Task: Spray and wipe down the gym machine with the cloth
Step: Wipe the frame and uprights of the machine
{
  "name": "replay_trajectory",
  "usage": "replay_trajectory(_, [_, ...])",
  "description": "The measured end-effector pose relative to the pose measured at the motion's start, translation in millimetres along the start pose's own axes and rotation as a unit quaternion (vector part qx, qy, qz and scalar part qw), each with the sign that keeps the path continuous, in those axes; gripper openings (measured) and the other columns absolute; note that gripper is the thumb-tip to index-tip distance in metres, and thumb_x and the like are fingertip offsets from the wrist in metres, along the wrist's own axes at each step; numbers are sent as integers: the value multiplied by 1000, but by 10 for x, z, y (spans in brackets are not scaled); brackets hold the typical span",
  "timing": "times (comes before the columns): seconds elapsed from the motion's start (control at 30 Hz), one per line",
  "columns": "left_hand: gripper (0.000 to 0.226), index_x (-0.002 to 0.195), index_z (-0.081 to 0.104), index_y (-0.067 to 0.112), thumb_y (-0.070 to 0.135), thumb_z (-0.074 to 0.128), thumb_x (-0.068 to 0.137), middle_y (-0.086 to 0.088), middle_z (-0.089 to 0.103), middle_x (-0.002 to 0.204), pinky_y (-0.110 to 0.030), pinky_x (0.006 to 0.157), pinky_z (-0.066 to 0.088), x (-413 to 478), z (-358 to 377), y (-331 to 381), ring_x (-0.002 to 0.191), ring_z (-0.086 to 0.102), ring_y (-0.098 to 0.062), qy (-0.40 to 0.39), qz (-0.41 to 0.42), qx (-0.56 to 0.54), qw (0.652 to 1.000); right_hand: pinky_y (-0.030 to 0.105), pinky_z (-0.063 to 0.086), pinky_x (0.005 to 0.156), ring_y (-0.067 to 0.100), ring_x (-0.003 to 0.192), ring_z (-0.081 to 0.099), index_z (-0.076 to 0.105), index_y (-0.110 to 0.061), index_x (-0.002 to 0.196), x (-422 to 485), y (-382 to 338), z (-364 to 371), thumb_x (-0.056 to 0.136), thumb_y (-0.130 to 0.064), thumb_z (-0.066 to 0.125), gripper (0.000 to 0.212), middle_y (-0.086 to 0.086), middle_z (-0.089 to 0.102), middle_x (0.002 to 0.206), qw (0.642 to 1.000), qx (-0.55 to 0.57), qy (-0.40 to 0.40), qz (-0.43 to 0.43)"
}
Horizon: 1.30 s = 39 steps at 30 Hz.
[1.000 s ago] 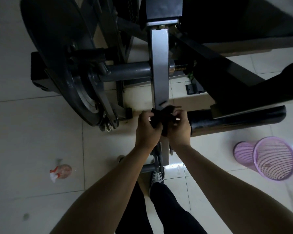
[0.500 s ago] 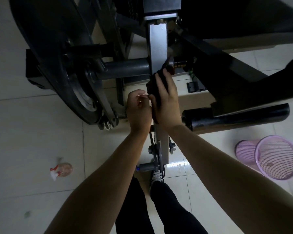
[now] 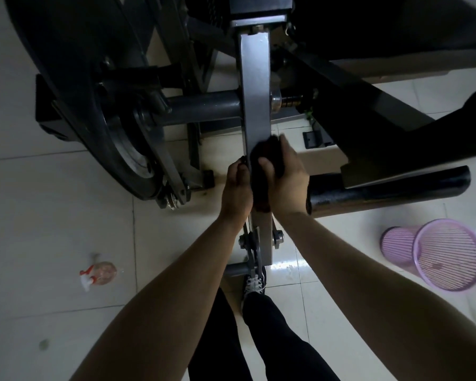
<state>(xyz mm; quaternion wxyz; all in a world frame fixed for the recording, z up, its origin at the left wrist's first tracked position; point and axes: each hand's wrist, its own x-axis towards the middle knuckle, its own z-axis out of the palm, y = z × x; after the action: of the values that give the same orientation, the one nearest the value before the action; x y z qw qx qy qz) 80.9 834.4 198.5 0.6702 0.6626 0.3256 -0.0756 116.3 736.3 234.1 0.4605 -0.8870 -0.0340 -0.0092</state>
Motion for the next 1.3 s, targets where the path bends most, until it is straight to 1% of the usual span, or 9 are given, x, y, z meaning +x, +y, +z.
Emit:
replay_trajectory(0.1, [45,124,52,20,56,43,98,-1,67,104,-49,87,54,50,-22,-83,97,66,-21,15,-37,18,999,1,33,95,10,120,53,48,-12,143,305,-324,15,98,-25,63,49,4,60,132,996,82,35,0])
replay_trajectory(0.2, [28,118,43,21,46,36,106,-1,61,96,-41,77,49,-18,-2,-131,87,63,-19,19,-52,73,996,-5,34,82,-2,103,51,49,-15,135,363,-460,66,95,-19,67,44,-8,56,119,988,143,30,51])
replay_trajectory(0.43, [32,128,41,19,43,32,109,7,56,97,-25,64,41,-271,-49,-278,80,54,-5,-6,-52,105,993,-1,40,50,11,89,53,33,-23,149,-272,91,90,100,-34,59,57,1,57,119,970,103,-92,198])
replay_trajectory(0.53, [36,136,42,16,39,34,109,-3,56,111,-27,68,43,-286,-31,-308,86,55,-14,10,-54,95,994,0,37,52,7,80,57,43,-22,144,-546,347,132,101,-32,56,47,-4,64,108,963,50,-139,225])
replay_trajectory(0.73, [32,129,44,20,42,36,108,2,57,97,-29,66,41,-355,36,-407,86,57,-16,30,-50,84,995,7,45,55,6,81,66,64,-31,112,-821,568,76,96,-28,59,17,-8,69,94,931,43,-182,314])
replay_trajectory(0.87, [30,128,44,17,39,40,108,5,57,102,-24,67,42,-346,34,-420,87,56,-5,29,-50,44,997,16,42,64,14,88,62,54,-22,136,-626,272,72,100,-28,55,36,-7,62,97,963,36,-101,249])
replay_trajectory(1.03, [27,121,49,20,42,47,105,7,62,96,-32,67,46,-296,17,-393,83,61,-14,21,-71,51,996,22,43,80,10,95,55,53,-14,135,141,-288,107,103,-28,54,35,4,66,112,992,73,8,105])
replay_trajectory(1.23, [27,114,50,22,47,47,104,3,62,85,-24,56,40,-257,-61,-359,64,55,-7,-3,-77,61,995,10,45,79,9,106,55,37,-22,146,110,-251,314,101,-41,54,52,0,60,127,985,109,-4,133])
replay_trajectory(1.3, [22,109,51,23,44,52,103,5,63,87,-26,60,42,-266,-84,-342,71,58,-9,-9,-73,48,996,24,52,87,15,110,58,38,-22,143,-83,-98,356,100,-44,55,51,0,60,124,980,110,-15,164])
